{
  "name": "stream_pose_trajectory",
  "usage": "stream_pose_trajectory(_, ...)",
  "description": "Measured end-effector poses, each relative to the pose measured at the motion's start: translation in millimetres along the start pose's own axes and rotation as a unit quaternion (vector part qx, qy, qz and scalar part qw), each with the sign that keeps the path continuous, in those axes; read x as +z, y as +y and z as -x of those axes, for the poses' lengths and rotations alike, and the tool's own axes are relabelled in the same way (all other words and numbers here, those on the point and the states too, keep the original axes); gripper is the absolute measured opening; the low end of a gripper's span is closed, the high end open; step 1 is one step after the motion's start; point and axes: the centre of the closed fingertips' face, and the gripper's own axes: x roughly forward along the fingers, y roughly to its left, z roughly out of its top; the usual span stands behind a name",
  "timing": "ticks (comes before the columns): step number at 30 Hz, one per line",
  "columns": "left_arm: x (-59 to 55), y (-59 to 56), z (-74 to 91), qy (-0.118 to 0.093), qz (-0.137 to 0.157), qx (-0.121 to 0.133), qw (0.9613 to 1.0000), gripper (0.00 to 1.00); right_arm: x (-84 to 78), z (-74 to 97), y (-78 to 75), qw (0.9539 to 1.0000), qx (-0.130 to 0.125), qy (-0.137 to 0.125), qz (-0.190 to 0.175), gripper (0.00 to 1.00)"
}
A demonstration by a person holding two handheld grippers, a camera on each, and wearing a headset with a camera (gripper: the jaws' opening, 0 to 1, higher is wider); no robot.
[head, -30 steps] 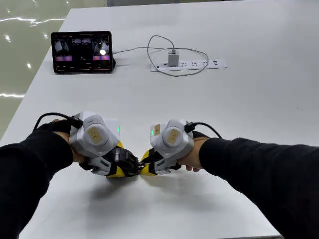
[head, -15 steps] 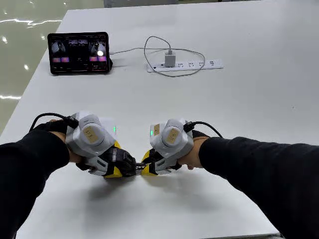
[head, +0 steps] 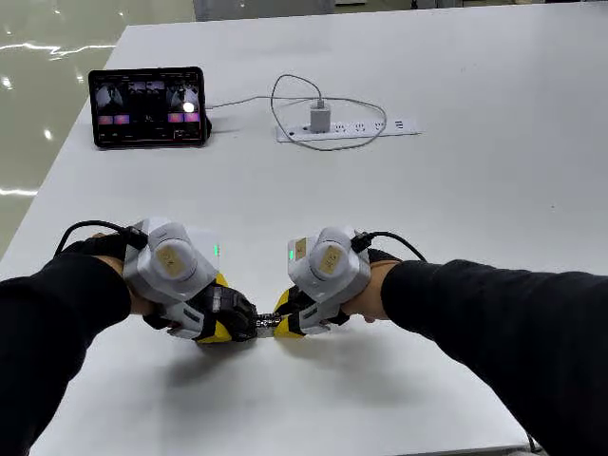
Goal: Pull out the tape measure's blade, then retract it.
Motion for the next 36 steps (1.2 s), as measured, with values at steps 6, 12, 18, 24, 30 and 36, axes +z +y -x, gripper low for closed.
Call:
stream_pose_trajectory(6, -0.3, 0.4, 0.3, -0.005, 0.005, 0.000, 1.0000, 0.32, -2.7, 2.4, -0.5, 1.0000, 0.002, 0.002, -0.004, 0.09)
stream_pose_trajectory(12, -0.8, 1.3, -0.9, -0.005, 0.007, 0.000, 1.0000, 0.32, -6.6, 7.4, -0.7, 0.9999, 0.004, 0.003, -0.015, 0.09)
stream_pose_trajectory(18, -1.0, 1.7, -1.8, -0.005, 0.005, -0.001, 1.0000, 0.32, -9.2, 9.2, -0.9, 0.9998, 0.005, 0.004, -0.018, 0.09)
stream_pose_trajectory(24, -1.0, 1.9, -2.2, -0.005, 0.005, -0.002, 1.0000, 0.32, -13.8, 13.4, -0.2, 0.9997, 0.007, 0.005, -0.022, 0.09)
stream_pose_trajectory(30, -0.1, 2.0, -2.6, -0.006, 0.006, -0.002, 1.0000, 0.32, -17.5, 16.6, 0.5, 0.9995, 0.008, 0.005, -0.029, 0.09)
stream_pose_trajectory(36, 0.3, 1.8, -2.6, -0.009, 0.004, -0.001, 1.0000, 0.32, -21.8, 19.5, 0.1, 0.9995, 0.007, 0.007, -0.030, 0.09)
